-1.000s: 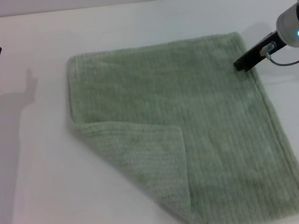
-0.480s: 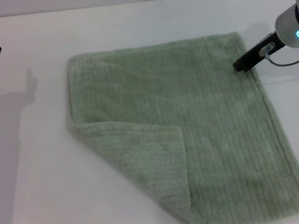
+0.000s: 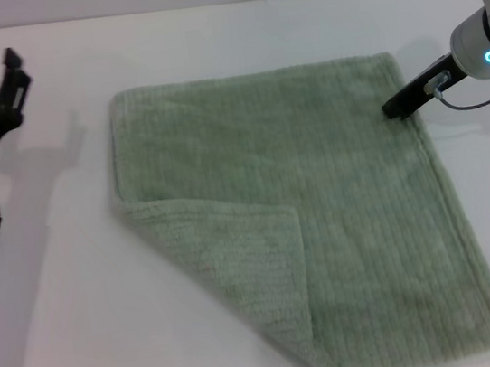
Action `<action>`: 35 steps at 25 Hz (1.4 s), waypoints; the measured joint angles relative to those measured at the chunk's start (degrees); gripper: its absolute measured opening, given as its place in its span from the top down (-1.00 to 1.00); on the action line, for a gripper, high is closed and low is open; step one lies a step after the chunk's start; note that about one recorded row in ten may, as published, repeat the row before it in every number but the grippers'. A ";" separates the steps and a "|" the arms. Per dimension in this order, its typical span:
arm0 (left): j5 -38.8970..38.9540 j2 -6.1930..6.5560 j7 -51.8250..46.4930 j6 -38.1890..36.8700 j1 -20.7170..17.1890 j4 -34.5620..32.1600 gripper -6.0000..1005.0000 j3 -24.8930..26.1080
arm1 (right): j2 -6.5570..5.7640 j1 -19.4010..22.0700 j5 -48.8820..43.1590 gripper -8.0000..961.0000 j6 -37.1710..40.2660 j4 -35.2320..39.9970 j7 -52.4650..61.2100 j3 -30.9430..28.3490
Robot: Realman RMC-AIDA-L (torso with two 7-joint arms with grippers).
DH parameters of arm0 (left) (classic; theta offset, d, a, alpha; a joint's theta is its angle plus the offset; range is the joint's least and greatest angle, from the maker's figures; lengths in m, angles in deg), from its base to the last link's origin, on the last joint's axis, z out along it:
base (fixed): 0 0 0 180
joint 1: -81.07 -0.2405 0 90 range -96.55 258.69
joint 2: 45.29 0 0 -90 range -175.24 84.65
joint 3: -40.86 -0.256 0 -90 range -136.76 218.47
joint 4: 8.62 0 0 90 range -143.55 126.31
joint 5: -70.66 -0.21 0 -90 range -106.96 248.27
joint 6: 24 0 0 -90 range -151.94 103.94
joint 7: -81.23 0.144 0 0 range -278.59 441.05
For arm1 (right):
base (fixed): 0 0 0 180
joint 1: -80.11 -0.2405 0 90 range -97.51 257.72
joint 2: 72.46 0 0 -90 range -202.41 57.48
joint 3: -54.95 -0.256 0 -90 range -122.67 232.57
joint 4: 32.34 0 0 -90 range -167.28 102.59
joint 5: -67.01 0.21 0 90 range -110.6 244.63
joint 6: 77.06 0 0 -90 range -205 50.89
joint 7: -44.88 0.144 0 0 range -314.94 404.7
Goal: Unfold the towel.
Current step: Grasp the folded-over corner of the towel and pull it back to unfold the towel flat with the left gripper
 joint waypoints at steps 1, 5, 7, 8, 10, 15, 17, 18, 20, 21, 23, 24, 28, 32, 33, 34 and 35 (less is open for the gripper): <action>-0.02 0.04 -1.49 0.00 0.28 -0.49 -0.59 -1.64 | 0.00 -0.02 0.00 0.97 0.01 -0.04 -0.01 0.00; -0.01 0.15 -11.74 -0.25 1.42 -4.65 -0.59 -9.92 | 0.00 -0.08 0.00 0.97 0.09 -0.11 -0.03 0.00; -0.01 0.16 -18.37 -0.78 1.87 -7.88 -0.59 -15.36 | 0.00 -0.07 0.00 0.97 0.17 -0.11 -0.04 0.00; -0.02 0.16 -22.60 -1.18 2.07 -10.30 -0.59 -19.23 | 0.00 -0.08 0.00 0.97 0.23 -0.11 -0.04 0.00; -0.03 0.15 -28.96 -1.86 2.27 -14.17 -0.59 -24.85 | 0.00 -0.08 0.00 0.97 0.26 -0.11 -0.05 0.00; -0.05 0.09 -43.68 -4.31 2.05 -23.91 -0.59 -38.98 | 0.00 -0.06 0.00 0.97 0.31 -0.09 -0.05 0.00; -0.06 0.12 -48.13 -5.36 1.59 -27.67 -0.59 -44.37 | 0.00 -0.06 0.02 0.97 0.30 -0.11 -0.05 0.00; -0.05 0.14 -50.20 -5.82 1.31 -30.04 -0.59 -47.52 | 0.00 -0.06 0.03 0.97 0.30 -0.14 -0.05 0.00; -0.05 0.17 -53.05 -6.41 0.70 -33.86 -0.59 -52.70 | 0.00 -0.06 0.05 0.97 0.29 -0.16 -0.05 0.00; -0.05 0.20 -54.48 -6.65 0.29 -35.93 -0.59 -55.77 | 0.00 -0.06 0.05 0.97 0.28 -0.17 -0.05 0.00; -0.03 0.21 -56.32 -6.92 -0.34 -39.32 -0.59 -61.31 | 0.00 -0.06 0.05 0.97 0.29 -0.18 -0.05 0.00; -0.04 0.22 -56.66 -6.95 -0.48 -40.14 -0.59 -63.06 | 0.00 -0.06 0.05 0.97 0.30 -0.18 -0.05 0.01; -1.23 0.30 -57.84 -6.97 -0.66 -43.15 -0.59 -69.25 | 0.00 -0.06 0.05 0.97 0.39 -0.19 -0.05 0.00; -7.05 0.01 -59.56 -7.03 0.48 -44.54 -0.59 -70.19 | 0.00 -0.08 0.05 0.97 0.46 -0.19 -0.05 0.00; -8.07 -0.05 -59.73 -7.03 0.78 -44.62 -0.59 -70.40 | 0.00 -0.09 0.05 0.97 0.48 -0.19 -0.05 0.00; -9.63 -0.14 -59.85 -6.87 1.35 -44.72 -0.59 -70.94 | -0.01 -0.10 0.05 0.97 0.52 -0.18 -0.05 0.00; -9.63 -0.14 -59.85 -6.87 1.35 -44.72 -0.59 -70.94 | -0.01 -0.10 0.05 0.97 0.52 -0.18 -0.05 0.00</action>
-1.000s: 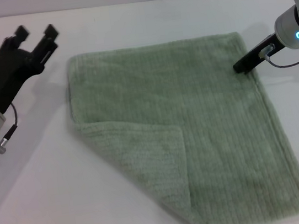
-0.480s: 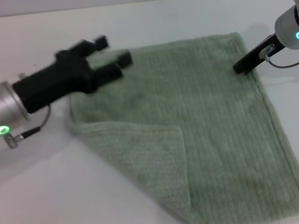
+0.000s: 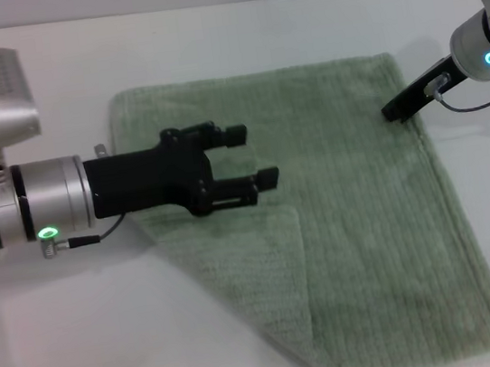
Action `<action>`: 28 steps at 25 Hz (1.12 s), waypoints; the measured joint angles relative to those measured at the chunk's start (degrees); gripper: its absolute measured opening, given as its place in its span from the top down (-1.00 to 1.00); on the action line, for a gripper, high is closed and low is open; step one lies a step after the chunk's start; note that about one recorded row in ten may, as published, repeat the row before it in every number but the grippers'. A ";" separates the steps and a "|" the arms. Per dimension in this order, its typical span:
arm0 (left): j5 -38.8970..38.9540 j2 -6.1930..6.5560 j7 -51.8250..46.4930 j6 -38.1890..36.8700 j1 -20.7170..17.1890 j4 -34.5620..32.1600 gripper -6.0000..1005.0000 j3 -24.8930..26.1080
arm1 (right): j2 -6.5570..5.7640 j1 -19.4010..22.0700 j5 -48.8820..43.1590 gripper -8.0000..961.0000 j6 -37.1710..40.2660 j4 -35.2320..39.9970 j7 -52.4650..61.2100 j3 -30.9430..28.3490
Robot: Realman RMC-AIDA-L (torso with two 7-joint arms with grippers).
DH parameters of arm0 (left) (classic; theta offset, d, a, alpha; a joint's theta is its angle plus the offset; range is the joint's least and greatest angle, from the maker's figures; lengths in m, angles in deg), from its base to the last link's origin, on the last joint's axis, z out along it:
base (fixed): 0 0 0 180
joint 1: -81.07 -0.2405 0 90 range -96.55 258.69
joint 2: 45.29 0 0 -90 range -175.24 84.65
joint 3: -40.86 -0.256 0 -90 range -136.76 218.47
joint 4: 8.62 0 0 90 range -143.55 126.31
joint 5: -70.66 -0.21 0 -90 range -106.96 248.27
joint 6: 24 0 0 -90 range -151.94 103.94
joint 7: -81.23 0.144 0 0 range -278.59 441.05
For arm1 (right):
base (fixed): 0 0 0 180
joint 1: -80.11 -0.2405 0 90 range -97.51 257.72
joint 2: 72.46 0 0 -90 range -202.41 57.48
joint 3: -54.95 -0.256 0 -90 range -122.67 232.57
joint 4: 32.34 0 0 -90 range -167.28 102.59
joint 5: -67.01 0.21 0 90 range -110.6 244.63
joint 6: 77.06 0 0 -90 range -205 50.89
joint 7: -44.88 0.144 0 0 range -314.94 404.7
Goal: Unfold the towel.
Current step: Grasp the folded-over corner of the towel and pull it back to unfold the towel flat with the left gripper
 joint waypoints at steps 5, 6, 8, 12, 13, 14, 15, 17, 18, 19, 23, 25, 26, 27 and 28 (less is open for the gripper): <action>-0.59 -0.08 0.06 0.74 0.36 -0.05 -0.59 -1.94 | -0.07 -0.42 -0.01 0.97 0.02 -0.41 0.00 0.00; -0.60 -0.08 0.08 1.17 0.40 -0.06 -0.59 -2.67 | -0.09 -0.52 -0.01 0.97 0.02 -0.56 0.00 0.00; -0.60 -0.10 0.14 2.31 0.50 -0.07 -0.59 -4.17 | -0.11 -0.62 -0.02 0.97 0.02 -0.72 0.00 0.00; -0.56 -0.34 0.34 6.05 0.68 -0.06 -0.59 -7.83 | -0.13 -0.68 -0.04 0.97 0.02 -0.75 -0.03 0.00; -0.52 -0.39 0.35 6.65 0.69 -0.02 -0.59 -8.31 | -0.15 -0.70 -0.05 0.97 0.02 -0.75 -0.03 0.00; -0.33 -0.54 0.37 9.26 0.84 0.27 -0.59 -10.02 | -0.15 -0.76 -0.05 0.97 0.01 -0.77 -0.04 0.00; -0.33 -0.54 0.37 9.26 0.84 0.27 -0.59 -10.02 | -0.15 -0.76 -0.05 0.97 0.01 -0.77 -0.04 0.00; -0.28 -0.60 0.35 11.42 0.96 0.46 -0.59 -11.43 | -0.16 -0.80 -0.06 0.97 0.02 -0.78 -0.05 0.00; -0.24 -0.61 0.25 12.34 1.01 0.49 -0.59 -12.33 | -0.17 -0.82 -0.06 0.97 0.03 -0.79 -0.05 0.00; -0.20 -0.61 0.15 13.01 1.04 0.49 -0.59 -13.03 | -0.17 -0.83 -0.06 0.97 0.06 -0.79 -0.06 0.00; 0.26 -0.62 -0.31 15.73 1.30 0.51 -0.59 -16.38 | -0.16 -0.84 -0.05 0.97 0.09 -0.79 -0.07 0.00; 1.27 -0.62 -0.49 16.44 1.44 0.56 -0.59 -18.12 | -0.17 -0.84 -0.05 0.97 0.10 -0.79 -0.08 0.00; 1.69 -0.62 -0.53 16.53 1.47 0.56 -0.59 -18.56 | -0.17 -0.84 -0.06 0.97 0.10 -0.79 -0.08 0.00; 2.22 -0.62 -0.57 16.59 1.53 0.56 -0.59 -19.05 | -0.17 -0.84 -0.05 0.97 0.10 -0.79 -0.08 0.00; 2.51 -0.62 -0.58 16.61 1.58 0.56 -0.59 -19.38 | -0.16 -0.84 -0.05 0.97 0.11 -0.79 -0.09 0.00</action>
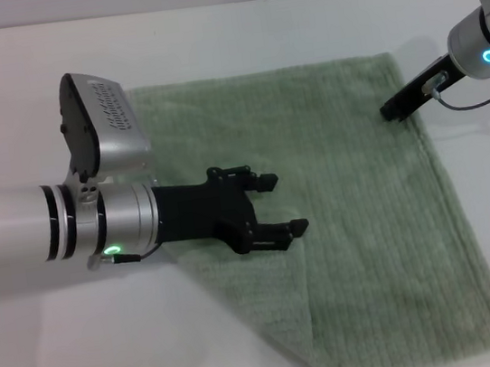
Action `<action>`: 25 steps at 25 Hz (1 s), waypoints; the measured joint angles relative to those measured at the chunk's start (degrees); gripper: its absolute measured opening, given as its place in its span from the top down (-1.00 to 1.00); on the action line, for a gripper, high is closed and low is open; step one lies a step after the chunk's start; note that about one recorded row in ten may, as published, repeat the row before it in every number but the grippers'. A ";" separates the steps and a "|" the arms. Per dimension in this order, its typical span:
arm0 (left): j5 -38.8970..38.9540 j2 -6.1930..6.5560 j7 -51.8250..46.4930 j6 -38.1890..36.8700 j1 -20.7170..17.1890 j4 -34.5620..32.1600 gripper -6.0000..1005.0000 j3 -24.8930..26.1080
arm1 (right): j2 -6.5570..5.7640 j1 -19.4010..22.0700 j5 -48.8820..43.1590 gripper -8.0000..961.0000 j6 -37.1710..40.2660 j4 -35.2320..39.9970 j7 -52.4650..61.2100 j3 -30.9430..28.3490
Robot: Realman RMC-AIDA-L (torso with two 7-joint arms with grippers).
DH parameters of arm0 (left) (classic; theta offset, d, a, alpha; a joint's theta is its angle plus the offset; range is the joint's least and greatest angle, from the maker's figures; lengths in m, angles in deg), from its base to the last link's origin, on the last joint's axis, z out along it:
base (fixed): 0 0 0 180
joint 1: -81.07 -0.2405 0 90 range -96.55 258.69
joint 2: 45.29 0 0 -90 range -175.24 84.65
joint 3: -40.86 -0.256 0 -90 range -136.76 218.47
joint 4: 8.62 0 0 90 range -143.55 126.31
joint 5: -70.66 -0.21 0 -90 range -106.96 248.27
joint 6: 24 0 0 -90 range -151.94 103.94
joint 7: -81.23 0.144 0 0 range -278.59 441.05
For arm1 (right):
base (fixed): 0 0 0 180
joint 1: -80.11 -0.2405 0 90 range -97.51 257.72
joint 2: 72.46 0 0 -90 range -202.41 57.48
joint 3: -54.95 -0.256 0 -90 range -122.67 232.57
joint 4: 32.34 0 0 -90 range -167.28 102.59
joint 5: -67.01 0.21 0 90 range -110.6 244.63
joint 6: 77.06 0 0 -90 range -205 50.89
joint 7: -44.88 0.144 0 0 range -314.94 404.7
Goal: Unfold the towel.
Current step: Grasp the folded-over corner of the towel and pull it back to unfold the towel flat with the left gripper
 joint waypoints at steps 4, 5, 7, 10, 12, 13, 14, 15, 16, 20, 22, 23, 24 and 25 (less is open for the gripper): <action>0.30 0.00 -0.16 0.49 0.28 -0.01 -0.59 -1.42 | 0.00 -0.08 0.00 0.97 0.00 0.00 0.00 0.00; 0.30 0.00 -0.16 0.49 0.28 -0.01 -0.59 -1.42 | 0.00 -0.10 0.00 0.97 0.00 0.00 0.00 0.00; 0.37 0.00 -0.34 1.08 0.40 -0.06 -0.59 -2.29 | 0.00 -0.12 0.00 0.97 0.00 0.00 0.00 0.00; 0.59 0.00 -0.48 1.65 0.53 -0.11 -0.59 -3.18 | 0.00 -0.14 0.00 0.97 -0.01 0.00 0.00 0.00; 1.51 -0.05 -0.48 2.61 0.69 -0.10 -0.59 -4.55 | 0.00 -0.15 0.00 0.97 -0.01 0.00 0.00 0.00; 1.51 -0.05 -0.48 2.61 0.69 -0.10 -0.59 -4.55 | 0.00 -0.16 0.00 0.97 -0.01 0.00 0.00 0.01; 1.51 -0.05 -0.48 2.61 0.69 -0.10 -0.59 -4.55 | 0.00 -0.17 0.00 0.97 -0.01 0.00 0.00 0.03; 2.21 -0.07 -0.48 3.72 0.73 -0.10 -0.59 -5.84 | 0.00 -0.17 0.00 0.97 -0.01 0.00 0.00 0.05; 2.44 -0.07 -0.48 4.18 0.73 -0.12 -0.59 -6.39 | 0.00 -0.18 0.00 0.97 -0.01 0.00 0.00 0.07; 2.74 -0.09 -0.48 5.12 0.74 -0.36 -0.59 -7.42 | 0.00 -0.18 0.00 0.97 0.01 0.00 0.00 0.08; 2.78 -0.09 -0.48 5.19 0.74 -0.43 -0.59 -7.45 | 0.00 -0.18 0.00 0.97 0.06 0.00 0.00 0.09; 2.78 -0.08 -0.48 5.20 0.75 -0.47 -0.59 -7.45 | 0.00 -0.18 0.00 0.97 0.06 -0.01 0.00 0.09; 2.78 -0.09 -0.48 5.20 0.74 -0.47 -0.59 -7.45 | 0.00 -0.18 0.00 0.97 0.07 0.00 0.00 0.09; 2.78 -0.09 -0.48 5.21 0.74 -0.48 -0.59 -7.45 | 0.00 -0.18 0.00 0.97 0.08 0.00 0.00 0.09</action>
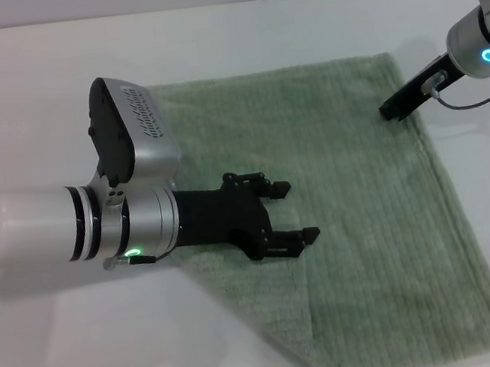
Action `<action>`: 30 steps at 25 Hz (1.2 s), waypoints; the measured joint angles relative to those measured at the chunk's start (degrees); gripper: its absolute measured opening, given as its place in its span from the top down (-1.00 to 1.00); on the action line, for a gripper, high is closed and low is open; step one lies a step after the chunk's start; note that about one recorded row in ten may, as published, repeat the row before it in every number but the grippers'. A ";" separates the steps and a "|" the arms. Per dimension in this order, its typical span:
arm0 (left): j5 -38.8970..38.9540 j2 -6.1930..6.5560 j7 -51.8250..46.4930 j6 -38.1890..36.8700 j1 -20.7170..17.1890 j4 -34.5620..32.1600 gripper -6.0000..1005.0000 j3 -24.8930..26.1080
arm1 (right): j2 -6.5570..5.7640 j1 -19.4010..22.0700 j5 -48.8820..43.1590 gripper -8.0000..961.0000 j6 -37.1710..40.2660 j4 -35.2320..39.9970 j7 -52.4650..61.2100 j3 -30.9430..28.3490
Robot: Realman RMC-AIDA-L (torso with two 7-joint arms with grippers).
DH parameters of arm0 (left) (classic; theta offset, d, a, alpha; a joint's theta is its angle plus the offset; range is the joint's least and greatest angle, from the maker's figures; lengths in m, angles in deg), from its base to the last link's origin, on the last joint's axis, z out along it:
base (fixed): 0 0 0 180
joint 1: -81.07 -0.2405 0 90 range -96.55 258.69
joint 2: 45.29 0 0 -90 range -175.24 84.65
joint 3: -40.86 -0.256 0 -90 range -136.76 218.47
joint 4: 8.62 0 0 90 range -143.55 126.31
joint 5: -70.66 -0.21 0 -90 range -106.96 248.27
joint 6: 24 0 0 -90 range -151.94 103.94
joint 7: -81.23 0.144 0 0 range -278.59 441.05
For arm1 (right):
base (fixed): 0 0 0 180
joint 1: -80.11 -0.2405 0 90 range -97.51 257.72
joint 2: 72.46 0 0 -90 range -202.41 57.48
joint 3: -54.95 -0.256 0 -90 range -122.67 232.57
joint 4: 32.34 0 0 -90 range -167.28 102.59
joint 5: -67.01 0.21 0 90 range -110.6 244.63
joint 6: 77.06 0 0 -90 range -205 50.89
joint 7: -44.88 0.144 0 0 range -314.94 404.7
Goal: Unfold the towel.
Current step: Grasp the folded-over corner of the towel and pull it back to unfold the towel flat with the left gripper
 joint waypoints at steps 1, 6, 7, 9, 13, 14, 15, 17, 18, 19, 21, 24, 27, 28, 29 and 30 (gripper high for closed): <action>0.00 0.00 0.00 0.00 0.00 0.00 -0.59 -0.01 | -0.06 0.00 0.01 0.97 0.01 0.00 0.00 0.00; -0.39 0.00 0.00 0.01 0.00 0.04 -0.59 -0.19 | -0.14 0.00 0.01 0.97 0.01 0.00 0.00 0.00; -0.47 0.00 0.00 0.00 0.00 0.03 -0.49 -0.37 | -0.16 0.00 0.01 0.97 0.01 0.00 0.00 0.00; -0.53 0.00 0.00 0.01 0.02 0.02 -0.31 -0.52 | -0.22 0.00 0.01 0.97 0.01 0.00 0.00 0.00; -0.72 0.00 -0.30 0.02 0.44 0.19 0.15 -0.59 | -0.25 0.00 0.01 0.97 0.00 0.00 0.00 0.06; -0.76 0.00 -0.50 0.04 0.58 0.27 0.29 -0.61 | -0.27 0.00 0.01 0.97 0.01 0.00 0.00 0.07; -0.87 0.00 -0.90 0.06 0.73 0.28 0.30 -0.66 | -0.29 -0.01 0.01 0.97 0.00 0.00 0.00 0.08; -1.18 0.00 -1.40 0.07 0.82 0.19 0.33 -0.73 | -0.32 -0.02 0.00 0.97 0.00 0.00 0.00 0.09; -1.33 0.00 -1.73 0.08 0.86 0.07 0.35 -0.76 | -0.33 -0.03 0.01 0.97 0.00 0.00 0.00 0.09; -1.44 0.00 -2.17 0.08 0.91 0.01 0.36 -0.77 | -0.33 -0.03 0.01 0.97 0.00 0.00 0.00 0.08; -1.48 0.06 -3.26 0.09 1.13 -0.03 0.39 -0.77 | -0.35 -0.06 0.01 0.97 0.00 0.00 0.00 0.02; -1.50 0.20 -4.50 0.04 1.37 -0.08 0.44 -0.77 | -0.35 -0.07 0.01 0.97 0.00 0.00 0.00 0.03; -1.57 0.29 -4.90 -0.18 1.46 -0.13 0.55 -0.77 | -0.35 -0.08 0.01 0.97 0.00 0.00 0.00 0.07; -1.58 0.29 -4.89 -0.21 1.46 -0.14 0.59 -0.76 | -0.35 -0.08 0.01 0.97 0.00 0.00 0.00 0.07; -1.58 0.29 -4.89 -0.21 1.46 -0.14 0.64 -0.76 | -0.35 -0.07 0.01 0.97 0.00 0.00 0.00 0.06; -2.03 0.31 -4.87 -0.26 1.48 -0.19 0.69 -0.75 | -0.35 -0.05 0.01 0.97 0.00 0.00 -0.01 0.04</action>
